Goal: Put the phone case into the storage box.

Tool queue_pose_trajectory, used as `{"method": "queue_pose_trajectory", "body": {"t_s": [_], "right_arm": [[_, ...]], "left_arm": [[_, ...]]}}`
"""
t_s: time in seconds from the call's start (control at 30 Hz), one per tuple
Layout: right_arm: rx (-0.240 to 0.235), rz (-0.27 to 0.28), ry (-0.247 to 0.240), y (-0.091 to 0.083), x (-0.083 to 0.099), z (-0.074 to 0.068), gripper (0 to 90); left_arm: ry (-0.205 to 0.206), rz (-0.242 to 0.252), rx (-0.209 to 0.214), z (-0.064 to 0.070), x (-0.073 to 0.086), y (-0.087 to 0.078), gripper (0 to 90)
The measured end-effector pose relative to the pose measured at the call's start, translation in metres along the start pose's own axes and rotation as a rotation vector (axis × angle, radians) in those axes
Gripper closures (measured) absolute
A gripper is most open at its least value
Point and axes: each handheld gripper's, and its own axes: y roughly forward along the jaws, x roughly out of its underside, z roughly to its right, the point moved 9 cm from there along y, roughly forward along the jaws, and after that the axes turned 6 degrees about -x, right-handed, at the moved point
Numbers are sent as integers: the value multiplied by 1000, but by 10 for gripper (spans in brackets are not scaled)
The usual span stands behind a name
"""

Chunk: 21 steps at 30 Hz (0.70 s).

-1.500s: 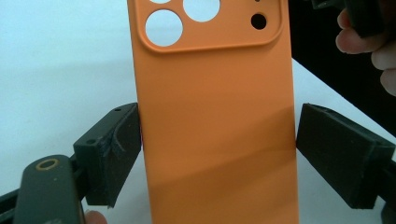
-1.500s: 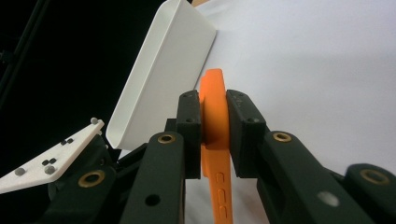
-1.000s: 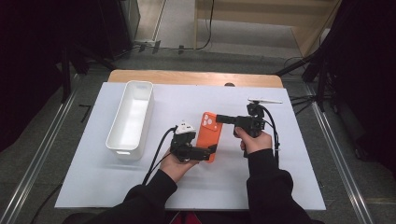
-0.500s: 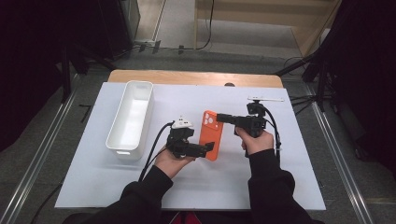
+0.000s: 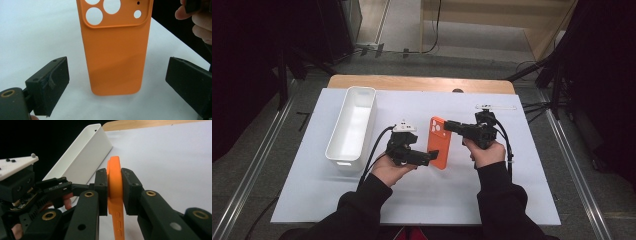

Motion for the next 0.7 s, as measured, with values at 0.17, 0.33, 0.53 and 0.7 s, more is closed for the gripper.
{"method": "queue_pose_trajectory", "body": {"t_s": [0.17, 0.33, 0.53, 0.7], "right_arm": [[34, 14, -45, 0, 0, -4, 749], [83, 37, -110, 0, -1, -6, 749], [108, 61, -141, 0, 0, -6, 749], [117, 73, -148, 1, 1, -5, 749]], "left_arm": [[2, -5, -4, -3, -1, -2, 51], [8, -19, 10, -4, 0, -3, 52], [28, -32, -10, -5, 2, -1, 52], [52, -41, -22, -6, 3, -2, 52]]}}
